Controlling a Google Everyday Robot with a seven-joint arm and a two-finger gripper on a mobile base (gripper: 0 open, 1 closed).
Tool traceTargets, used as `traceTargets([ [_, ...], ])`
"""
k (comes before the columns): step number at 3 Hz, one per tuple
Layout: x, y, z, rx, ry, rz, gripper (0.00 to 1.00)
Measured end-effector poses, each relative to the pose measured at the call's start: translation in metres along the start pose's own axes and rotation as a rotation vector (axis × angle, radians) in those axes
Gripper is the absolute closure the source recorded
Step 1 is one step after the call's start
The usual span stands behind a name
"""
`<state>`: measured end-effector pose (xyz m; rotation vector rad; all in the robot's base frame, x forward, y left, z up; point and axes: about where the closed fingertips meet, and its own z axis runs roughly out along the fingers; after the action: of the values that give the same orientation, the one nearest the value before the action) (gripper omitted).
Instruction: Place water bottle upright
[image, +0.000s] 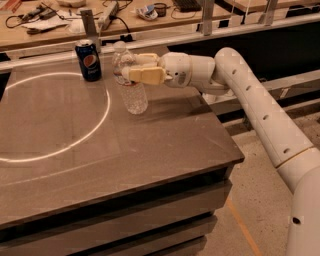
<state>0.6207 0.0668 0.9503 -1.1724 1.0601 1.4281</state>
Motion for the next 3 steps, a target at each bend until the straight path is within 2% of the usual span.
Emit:
traceTargets([
  [1, -0.003, 0.002, -0.008, 0.011, 0.013, 0.002, 0.15],
  [2, -0.007, 0.006, -0.018, 0.028, 0.041, -0.001, 0.0],
  [3, -0.009, 0.007, -0.022, 0.038, 0.059, -0.004, 0.0],
])
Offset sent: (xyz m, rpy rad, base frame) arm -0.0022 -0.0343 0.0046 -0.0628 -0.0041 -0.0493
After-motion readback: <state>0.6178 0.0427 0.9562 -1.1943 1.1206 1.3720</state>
